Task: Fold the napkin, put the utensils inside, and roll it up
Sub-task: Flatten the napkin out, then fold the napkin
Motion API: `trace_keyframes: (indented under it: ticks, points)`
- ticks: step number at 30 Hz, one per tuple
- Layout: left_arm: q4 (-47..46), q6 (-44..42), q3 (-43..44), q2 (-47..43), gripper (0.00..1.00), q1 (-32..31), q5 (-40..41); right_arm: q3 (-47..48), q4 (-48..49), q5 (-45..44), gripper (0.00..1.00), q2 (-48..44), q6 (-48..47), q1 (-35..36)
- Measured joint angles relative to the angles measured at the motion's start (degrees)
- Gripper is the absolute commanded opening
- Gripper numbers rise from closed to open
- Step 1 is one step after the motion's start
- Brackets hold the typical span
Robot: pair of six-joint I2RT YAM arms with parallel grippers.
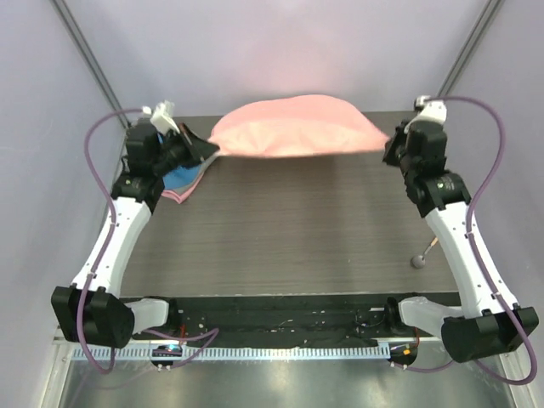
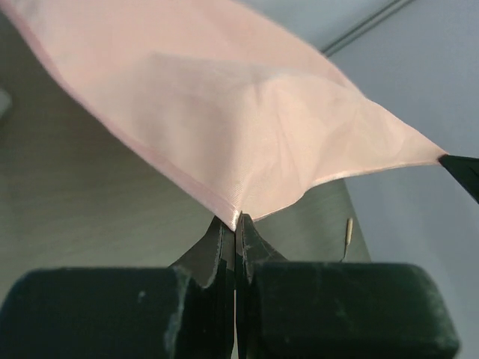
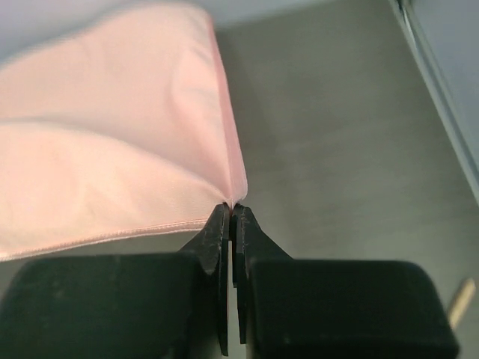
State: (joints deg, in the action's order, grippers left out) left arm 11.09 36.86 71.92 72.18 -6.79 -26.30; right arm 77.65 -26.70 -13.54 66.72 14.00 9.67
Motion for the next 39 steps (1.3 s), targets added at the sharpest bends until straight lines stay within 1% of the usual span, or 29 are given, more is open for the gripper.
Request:
trace_keyframes:
  ticks: [3, 5, 6, 7, 8, 9, 10, 11, 13, 14, 17, 20, 24, 28, 32, 39]
  points:
    - [0.66, 0.59, -11.58, -3.23, 0.01, -1.33, 0.39, -12.66, -2.71, -3.13, 0.01, -3.5, 2.95, 0.0]
    - [0.94, 1.31, -18.93, -4.74, 0.06, -2.34, 0.59, -19.02, -4.68, -3.96, 0.02, -4.57, 4.61, 0.0]
    - [1.27, 1.73, -22.69, -5.31, 0.11, -2.93, 0.74, -22.01, -5.7, -4.2, 0.1, -5.01, 5.62, 0.0]
    - [1.57, 1.99, -25.88, -5.64, 0.37, -3.58, 0.81, -23.98, -6.78, -4.31, 0.25, -5.14, 6.29, 0.0]
    - [2.16, 2.45, -28.83, -5.73, 0.51, -4.31, 0.9, -25.81, -7.76, -4.37, 0.4, -5.18, 7.21, 0.0]
    - [2.71, 2.49, -30.69, -5.7, 0.61, -4.94, 0.94, -26.86, -8.48, -4.33, 0.51, -5.16, 8.07, 0.0]
    - [3.3, 3.1, -32.74, -5.7, 0.75, -5.68, 0.96, -27.71, -9.25, -4.31, 0.59, -5.07, 8.79, 0.0]
    - [4.26, 3.52, -34.21, -5.73, 0.81, -6.25, 1.05, -28.24, -9.64, -4.09, 0.7, -4.87, 9.27, -0.04]
    - [6.86, 3.52, -35.45, -5.84, 0.89, -6.99, 1.27, -28.55, -9.88, -3.65, 0.74, -4.37, 10.4, -0.04]
    - [8.35, 3.37, -35.52, -6.19, 0.91, -7.04, 1.86, -28.55, -9.94, -3.32, 0.77, -3.96, 10.58, -0.04]
    - [12.66, 2.45, -34.27, -8.15, 0.94, -7.06, 4.15, -28.55, -10.32, -2.62, 0.78, -2.78, 11.54, -0.04]
    - [17.03, 0.07, -29.29, -9.09, 0.96, -7.06, 6.71, -28.52, -11.17, -1.77, 0.77, -0.96, 12.35, -0.48]
    - [19.26, -3.63, -20.06, -6.82, 0.96, -7.06, 9.84, -28.59, -11.72, 1.25, 0.72, 3.08, 13.73, -3.56]
    - [20.59, -8.44, -11.28, -1.2, 0.96, -7.06, 13.57, -29.99, -11.82, 5.09, 0.63, 6.62, 15.41, -9.6]
    - [21.11, -12.39, -7.39, 3.43, 0.96, -7.02, 16.74, -31.39, -12.48, 7.32, 0.59, 8.66, 16.81, -14.73]
    - [24.96, -17.94, -4.39, 5.68, 0.96, -7.02, 18.91, -32.74, -13.66, 8.13, 0.53, 11.93, 17.64, -15.54]
